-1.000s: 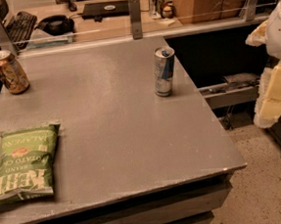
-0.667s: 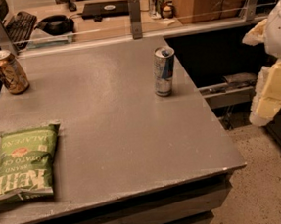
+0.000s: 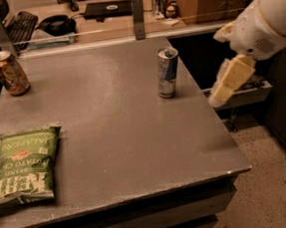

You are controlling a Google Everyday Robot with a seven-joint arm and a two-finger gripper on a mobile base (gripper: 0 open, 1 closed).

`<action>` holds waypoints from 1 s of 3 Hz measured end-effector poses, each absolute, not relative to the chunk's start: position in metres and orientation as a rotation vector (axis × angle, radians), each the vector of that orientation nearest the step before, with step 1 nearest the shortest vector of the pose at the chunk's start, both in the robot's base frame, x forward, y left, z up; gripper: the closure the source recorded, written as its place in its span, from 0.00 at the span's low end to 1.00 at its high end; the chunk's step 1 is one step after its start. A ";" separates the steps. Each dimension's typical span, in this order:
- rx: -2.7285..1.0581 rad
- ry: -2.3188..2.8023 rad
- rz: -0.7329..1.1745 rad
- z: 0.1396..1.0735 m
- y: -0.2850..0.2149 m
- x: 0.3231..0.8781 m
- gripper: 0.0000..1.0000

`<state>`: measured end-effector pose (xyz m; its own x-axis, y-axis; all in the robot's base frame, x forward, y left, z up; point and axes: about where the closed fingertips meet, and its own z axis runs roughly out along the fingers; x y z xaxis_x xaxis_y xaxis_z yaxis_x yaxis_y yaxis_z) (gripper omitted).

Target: Pick redbull can

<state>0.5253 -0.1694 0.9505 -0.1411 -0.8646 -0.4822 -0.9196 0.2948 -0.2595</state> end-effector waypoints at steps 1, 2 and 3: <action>-1.439 1.847 0.273 0.941 -0.139 0.601 0.00; -1.355 1.749 0.382 0.936 -0.118 0.634 0.00; -1.298 1.699 0.495 0.930 -0.093 0.644 0.00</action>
Offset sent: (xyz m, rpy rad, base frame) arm 0.1480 0.0685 -0.0155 0.5494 -0.1764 0.0448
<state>0.6438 -0.0929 0.9300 -0.0297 -0.5420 -0.8398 -0.9084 0.3652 -0.2036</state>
